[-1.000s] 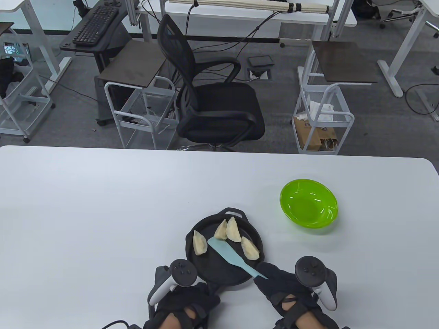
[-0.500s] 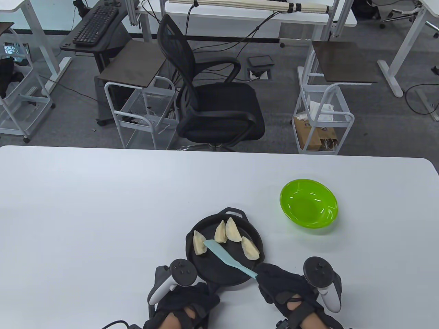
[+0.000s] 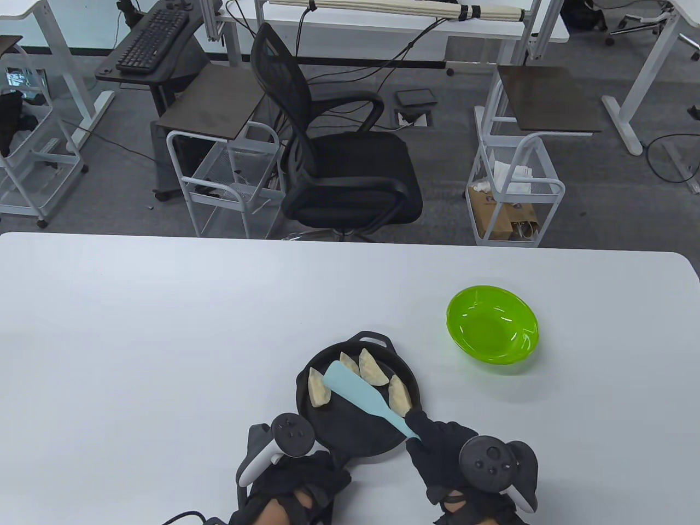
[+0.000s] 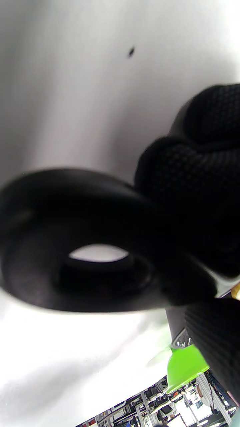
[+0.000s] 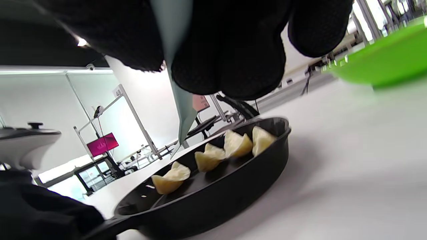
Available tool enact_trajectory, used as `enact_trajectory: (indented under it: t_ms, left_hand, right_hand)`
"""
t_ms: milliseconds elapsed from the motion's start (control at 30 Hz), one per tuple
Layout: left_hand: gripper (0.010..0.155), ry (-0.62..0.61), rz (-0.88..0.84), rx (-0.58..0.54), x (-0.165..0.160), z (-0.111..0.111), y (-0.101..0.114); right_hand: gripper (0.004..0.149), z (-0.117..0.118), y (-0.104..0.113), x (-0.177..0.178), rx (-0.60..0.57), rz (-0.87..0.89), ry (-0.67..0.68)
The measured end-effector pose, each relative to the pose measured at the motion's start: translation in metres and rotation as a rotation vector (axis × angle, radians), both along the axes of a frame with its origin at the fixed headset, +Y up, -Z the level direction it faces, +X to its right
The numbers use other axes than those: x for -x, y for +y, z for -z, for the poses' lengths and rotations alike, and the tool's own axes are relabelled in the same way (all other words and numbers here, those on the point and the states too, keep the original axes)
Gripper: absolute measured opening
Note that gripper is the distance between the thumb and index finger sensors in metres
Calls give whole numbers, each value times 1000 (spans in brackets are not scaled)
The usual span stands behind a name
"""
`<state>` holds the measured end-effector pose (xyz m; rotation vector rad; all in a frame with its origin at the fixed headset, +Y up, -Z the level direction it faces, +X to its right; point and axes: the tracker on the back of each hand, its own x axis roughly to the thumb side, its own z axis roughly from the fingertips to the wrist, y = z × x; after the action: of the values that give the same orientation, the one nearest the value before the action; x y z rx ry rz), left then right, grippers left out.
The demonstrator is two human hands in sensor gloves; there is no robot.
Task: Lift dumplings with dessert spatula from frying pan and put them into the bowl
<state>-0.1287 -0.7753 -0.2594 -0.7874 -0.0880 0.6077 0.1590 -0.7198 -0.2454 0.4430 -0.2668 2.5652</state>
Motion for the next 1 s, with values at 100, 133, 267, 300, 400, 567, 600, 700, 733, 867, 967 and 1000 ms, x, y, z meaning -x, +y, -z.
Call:
enact_trajectory:
  t_ms: [100,133,267,300,400,567,600,700,733,867,967,1000]
  left_hand:
    - [66,0,2,-2,0,0,0]
    - [66,1,2,-2,0,0,0]
    - [66,1,3,-2,0,0,-1]
    - [66,1,3,-2,0,0,-1]
    - [66,2,3,-3,0,1,-1]
    - [66,2,3,-3,0,1,-1]
    - [66,2,2,-3,0,1,-1]
    - [66,0,2,-1,0,1,-2]
    - [66,1,2,-2,-1,1,-2]
    - [66,-8,5,-2,-1,1,-2]
    - [66,-7,3,-6,-1,1,-2]
    - [65,-6,1,-8,-1,1,-2]
  right_hand:
    - [47,-5,4,7,-76,-80,-9]
    - [47,-6,5,8,-86,-94,-9]
    - [46,-11,6,16,-144,-161,-10]
    - [46,-12,6,18,-155,-174,-10]
    - [46,-12,5,21,-160,-194,-6]
    - [46,-10,1,23,-138,-202,-6]
    - [46,-9,0,24,-128,-200,-4]
    - [46,-8,-3,23,-120,-205,-11]
    - [47,-6,-4,24,-109,-205,-13]
    - [48,-2,-11,25,-55,-203,-10]
    - [49,1,-16,25,11,-157,15]
    - [49,1,-17,25,34,-130,20]
